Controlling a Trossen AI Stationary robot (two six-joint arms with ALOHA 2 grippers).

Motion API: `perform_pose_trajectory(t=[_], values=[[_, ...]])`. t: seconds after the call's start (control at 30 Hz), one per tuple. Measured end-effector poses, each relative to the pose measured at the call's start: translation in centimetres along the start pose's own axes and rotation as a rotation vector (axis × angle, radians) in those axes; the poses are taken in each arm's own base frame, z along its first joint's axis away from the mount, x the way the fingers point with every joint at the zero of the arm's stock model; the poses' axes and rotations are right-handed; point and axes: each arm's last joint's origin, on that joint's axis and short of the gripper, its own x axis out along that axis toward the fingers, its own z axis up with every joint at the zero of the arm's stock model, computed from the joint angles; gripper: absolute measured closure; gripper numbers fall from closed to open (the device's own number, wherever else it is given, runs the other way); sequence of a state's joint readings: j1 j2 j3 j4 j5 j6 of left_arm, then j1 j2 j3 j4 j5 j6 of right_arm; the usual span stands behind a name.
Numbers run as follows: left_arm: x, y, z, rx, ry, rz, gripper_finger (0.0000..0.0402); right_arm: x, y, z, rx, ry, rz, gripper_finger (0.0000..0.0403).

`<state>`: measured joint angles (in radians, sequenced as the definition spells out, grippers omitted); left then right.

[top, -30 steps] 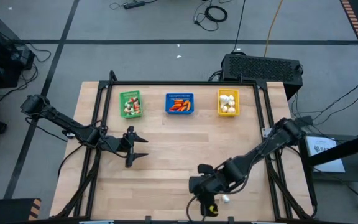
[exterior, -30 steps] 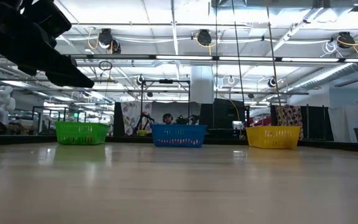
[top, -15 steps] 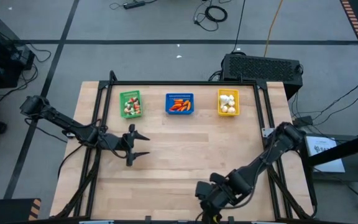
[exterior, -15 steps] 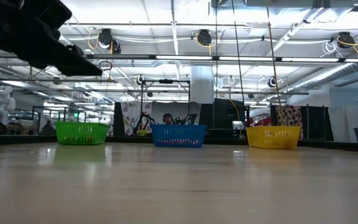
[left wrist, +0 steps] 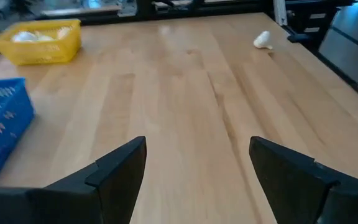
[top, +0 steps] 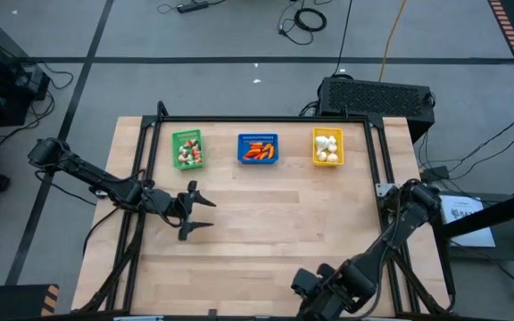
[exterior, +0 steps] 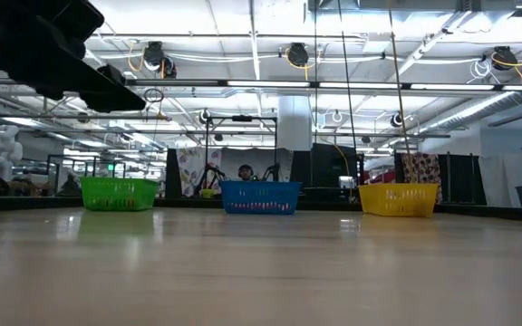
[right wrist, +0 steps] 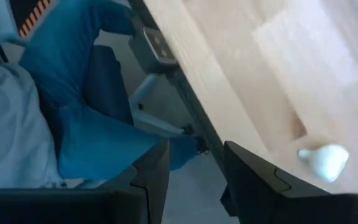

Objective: Sort produce into baskets
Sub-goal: Put the garlic into the yellow bin

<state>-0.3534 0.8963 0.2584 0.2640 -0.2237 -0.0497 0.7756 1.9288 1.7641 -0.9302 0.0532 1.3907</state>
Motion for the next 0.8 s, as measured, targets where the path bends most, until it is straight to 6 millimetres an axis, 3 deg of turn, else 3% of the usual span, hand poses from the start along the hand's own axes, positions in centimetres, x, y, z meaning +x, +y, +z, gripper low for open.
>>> perform_pose_trajectory(t=[0.23, 0.4, 0.63, 0.8], values=[[0.0, -0.1, -0.2, -0.019, 0.023, -0.037, 0.0107, 1.9, 0.1, -1.2, -0.021, 0.025, -0.043, 0.0261], [0.0, -0.1, -0.2, -0.019, 0.022, -0.037, 0.0107, 3.3, -0.3, -1.4, -0.148, 0.039, -0.1, 0.0261], [0.0, -0.1, -0.2, -0.02, 0.022, -0.037, 0.0107, 3.2, -2.0, -1.5, -0.242, 0.089, -0.277, 0.0261], [0.0, -0.1, -0.2, -0.043, 0.026, -0.036, 0.0107, 3.3, -2.4, -1.9, -0.336, 0.113, -0.305, 0.0254]])
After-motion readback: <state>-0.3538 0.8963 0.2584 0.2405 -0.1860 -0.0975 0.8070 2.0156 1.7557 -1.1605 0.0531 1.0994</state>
